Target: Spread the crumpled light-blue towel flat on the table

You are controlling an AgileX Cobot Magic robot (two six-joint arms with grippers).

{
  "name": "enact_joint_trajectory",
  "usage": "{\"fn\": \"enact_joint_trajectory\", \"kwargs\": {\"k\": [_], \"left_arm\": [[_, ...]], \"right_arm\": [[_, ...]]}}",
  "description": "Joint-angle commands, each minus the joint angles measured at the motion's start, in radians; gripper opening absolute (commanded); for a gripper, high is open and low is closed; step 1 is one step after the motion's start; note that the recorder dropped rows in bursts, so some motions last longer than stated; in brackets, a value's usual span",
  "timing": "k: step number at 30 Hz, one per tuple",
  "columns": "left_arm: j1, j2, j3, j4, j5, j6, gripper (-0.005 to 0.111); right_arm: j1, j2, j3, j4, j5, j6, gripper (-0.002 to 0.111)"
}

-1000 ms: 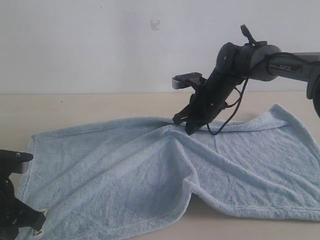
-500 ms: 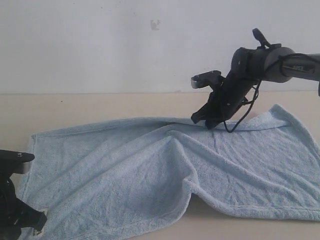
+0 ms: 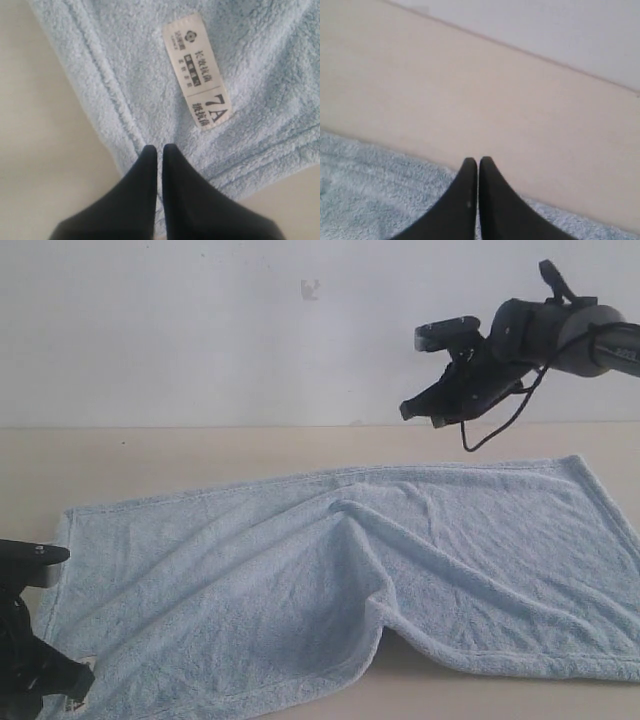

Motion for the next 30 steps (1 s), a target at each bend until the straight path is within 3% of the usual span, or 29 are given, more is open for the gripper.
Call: {"fn": "enact_joint_trajectory", "kwargs": {"k": [1, 8, 16, 22, 30], "left_arm": [[0.003, -0.011, 0.0, -0.009, -0.009, 0.016, 0.004], [0.0, -0.064, 0.0, -0.059, -0.017, 0.076, 0.004], [0.0, -0.13, 0.0, -0.1, 0.024, 0.1, 0.004], [0.0, -0.127, 0.002, -0.279, 0.022, 0.277, 0.004], [0.0, -0.021, 0.032, -0.356, -0.024, 0.364, 0.004]], "right_arm": [[-0.014, -0.014, -0.032, -0.004, 0.124, -0.009, 0.001], [-0.035, -0.143, 0.182, -0.019, 0.11, -0.005, 0.001], [-0.1, -0.445, 0.688, -0.034, -0.06, -0.002, 0.0], [-0.123, -0.647, 1.025, -0.047, -0.172, 0.005, 0.0], [-0.123, -0.67, 1.188, -0.046, -0.287, 0.096, 0.0]]}}
